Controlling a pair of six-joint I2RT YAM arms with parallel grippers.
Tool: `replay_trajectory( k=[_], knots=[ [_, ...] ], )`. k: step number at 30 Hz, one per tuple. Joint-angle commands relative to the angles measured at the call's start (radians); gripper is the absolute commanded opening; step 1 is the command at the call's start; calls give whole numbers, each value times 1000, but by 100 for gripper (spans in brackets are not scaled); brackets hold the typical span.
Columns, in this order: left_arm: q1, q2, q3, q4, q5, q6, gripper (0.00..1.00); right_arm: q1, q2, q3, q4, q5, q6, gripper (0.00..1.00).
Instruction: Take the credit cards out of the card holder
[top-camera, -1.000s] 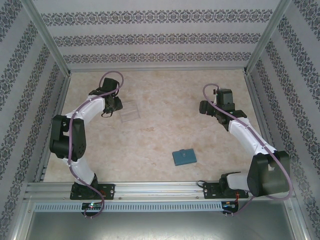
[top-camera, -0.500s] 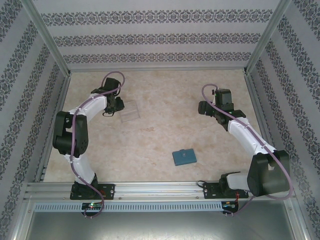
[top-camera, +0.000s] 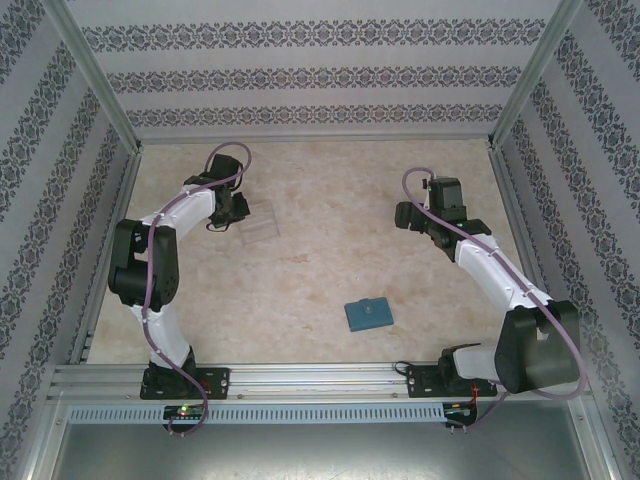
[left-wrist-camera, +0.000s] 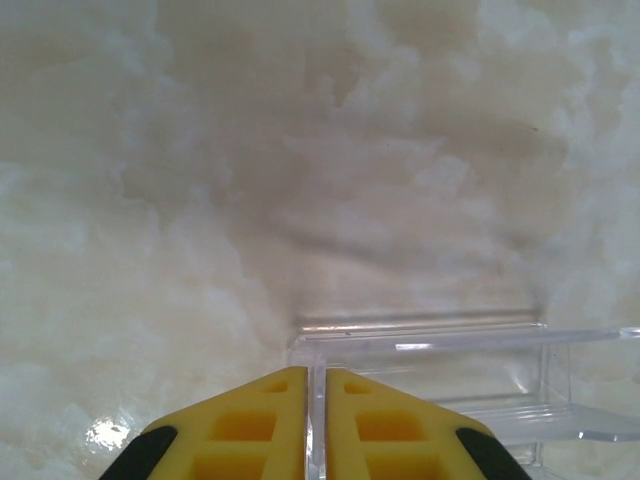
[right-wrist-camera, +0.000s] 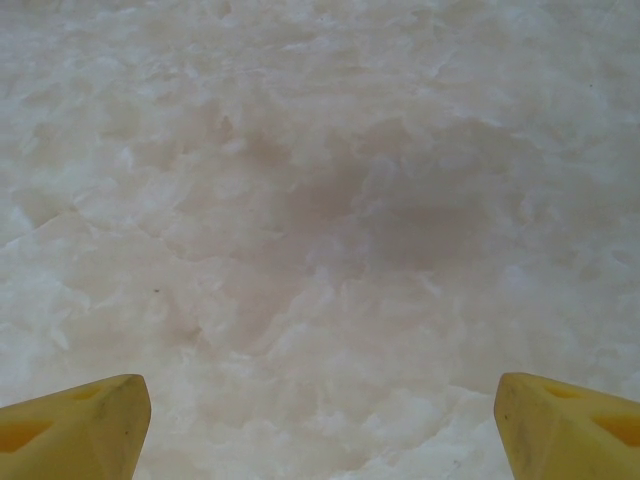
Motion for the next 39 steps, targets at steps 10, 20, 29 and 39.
replay_trajectory(
  k=[10, 20, 29, 39],
  knots=[
    [-8, 23, 42, -64, -3, 27, 5, 21, 1, 30, -19, 19, 11, 89],
    [-77, 27, 133, -134, -29, 39, 1, 28, -7, 30, -26, 32, 17, 89],
    [-205, 111, 295, -189, -39, 22, 0, 28, -29, 18, -29, 32, 23, 89],
    [-321, 250, 488, -249, -63, 3, 0, 29, -50, 3, -37, 48, 22, 89]
  ],
)
